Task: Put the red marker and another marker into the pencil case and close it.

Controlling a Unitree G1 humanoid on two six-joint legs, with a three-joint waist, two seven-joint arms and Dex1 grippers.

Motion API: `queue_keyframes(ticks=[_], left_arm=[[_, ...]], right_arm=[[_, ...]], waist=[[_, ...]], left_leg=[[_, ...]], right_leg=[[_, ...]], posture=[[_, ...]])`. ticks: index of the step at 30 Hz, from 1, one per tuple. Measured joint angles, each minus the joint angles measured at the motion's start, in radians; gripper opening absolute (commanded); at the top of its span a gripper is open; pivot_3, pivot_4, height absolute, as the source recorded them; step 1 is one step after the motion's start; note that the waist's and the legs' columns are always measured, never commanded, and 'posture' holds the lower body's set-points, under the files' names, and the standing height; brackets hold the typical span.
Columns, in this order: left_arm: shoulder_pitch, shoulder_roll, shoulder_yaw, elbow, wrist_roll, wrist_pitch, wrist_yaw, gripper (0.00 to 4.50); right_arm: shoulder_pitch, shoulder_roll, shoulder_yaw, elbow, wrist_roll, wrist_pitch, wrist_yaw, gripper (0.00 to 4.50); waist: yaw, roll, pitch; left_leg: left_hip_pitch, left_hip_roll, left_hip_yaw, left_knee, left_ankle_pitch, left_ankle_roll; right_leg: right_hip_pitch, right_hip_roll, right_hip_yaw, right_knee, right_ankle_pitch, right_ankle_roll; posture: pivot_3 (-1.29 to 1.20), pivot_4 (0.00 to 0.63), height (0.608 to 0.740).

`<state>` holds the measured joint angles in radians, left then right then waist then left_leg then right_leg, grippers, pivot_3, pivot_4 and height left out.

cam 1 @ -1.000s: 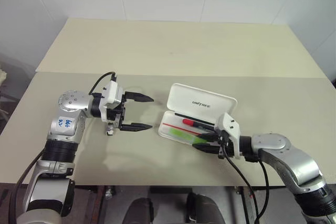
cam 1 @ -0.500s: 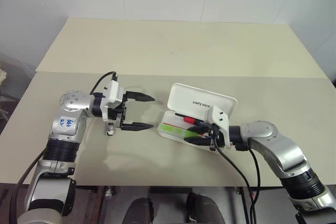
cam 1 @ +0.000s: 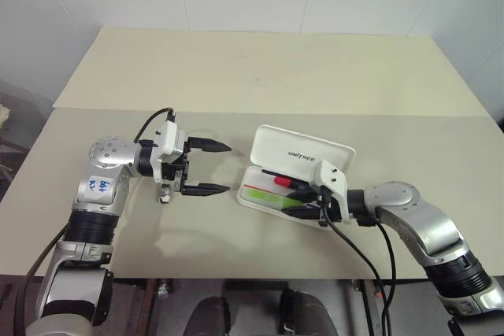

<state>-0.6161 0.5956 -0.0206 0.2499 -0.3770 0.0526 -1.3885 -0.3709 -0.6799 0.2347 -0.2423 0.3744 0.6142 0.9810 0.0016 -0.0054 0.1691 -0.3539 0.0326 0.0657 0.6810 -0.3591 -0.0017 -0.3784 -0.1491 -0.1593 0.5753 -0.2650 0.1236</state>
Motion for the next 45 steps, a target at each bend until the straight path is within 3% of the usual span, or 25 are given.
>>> queue_keyframes(ticks=[4,13,14,23,31,34,40,45], left_arm=[[0.000,0.000,0.000,0.000,0.000,-0.001,0.000,4.50],[-0.003,-0.004,0.000,0.002,0.000,-0.005,0.000,4.50],[-0.004,-0.004,0.000,0.002,0.000,-0.006,0.000,4.50],[-0.009,-0.004,0.000,0.017,0.001,-0.010,-0.001,4.50],[0.024,0.014,0.010,-0.011,-0.001,-0.003,0.018,4.50],[0.103,0.055,0.035,-0.059,-0.005,0.007,0.038,4.50],[0.225,0.134,0.135,-0.093,-0.013,0.018,0.090,4.50],[0.311,0.172,0.198,-0.085,-0.014,0.010,0.114,4.50]], right_arm=[[-0.006,0.002,0.000,0.008,0.000,-0.002,0.000,1.11],[-0.006,0.030,-0.001,0.005,0.004,0.002,-0.014,4.37],[-0.007,0.031,-0.001,0.005,0.004,0.002,-0.015,4.48],[-0.007,0.028,-0.091,-0.055,0.100,0.060,-0.009,4.48],[0.105,-0.020,-0.224,-0.164,0.276,0.136,0.029,4.48],[0.167,-0.026,-0.340,-0.222,0.374,0.149,0.030,4.48],[0.252,-0.039,-0.566,-0.245,0.447,0.051,0.052,4.48],[0.357,-0.116,-0.590,-0.230,0.377,-0.102,0.190,4.48]], waist=[[0.001,0.000,0.000],[0.000,0.000,0.000],[0.000,0.000,0.000],[0.002,0.000,0.000],[0.010,0.000,0.000],[0.012,0.000,0.000],[0.019,0.000,0.001],[0.025,0.000,0.001]], left_leg=[[0.000,0.000,0.000,0.000,0.000,0.000],[0.000,0.000,0.000,0.000,0.000,0.000],[0.000,0.000,0.000,0.000,0.000,0.000],[0.000,0.000,0.000,0.000,0.000,0.000],[0.000,0.000,0.000,0.000,0.000,0.000],[0.000,0.000,-0.001,-0.001,0.000,0.000],[0.001,0.000,-0.001,-0.002,-0.001,0.000],[0.001,0.000,-0.001,-0.002,-0.002,0.000]], right_leg=[[0.000,0.000,0.000,0.000,0.000,0.000],[0.000,0.000,0.000,0.000,0.000,0.000],[0.000,0.000,0.000,0.000,0.000,0.000],[0.000,0.000,0.000,0.000,0.000,0.000],[0.000,0.000,0.000,0.000,0.000,0.000],[0.000,0.000,0.000,0.000,0.000,0.000],[0.000,0.000,0.001,-0.001,0.000,0.000],[0.000,0.000,0.001,-0.001,0.000,0.000]], posture=[[0.00,0.150,0.740],[0.00,0.150,0.740],[0.00,0.150,0.740],[0.00,0.150,0.740],[0.00,0.150,0.740],[0.00,0.150,0.740],[0.00,0.150,0.740],[0.00,0.150,0.740]])
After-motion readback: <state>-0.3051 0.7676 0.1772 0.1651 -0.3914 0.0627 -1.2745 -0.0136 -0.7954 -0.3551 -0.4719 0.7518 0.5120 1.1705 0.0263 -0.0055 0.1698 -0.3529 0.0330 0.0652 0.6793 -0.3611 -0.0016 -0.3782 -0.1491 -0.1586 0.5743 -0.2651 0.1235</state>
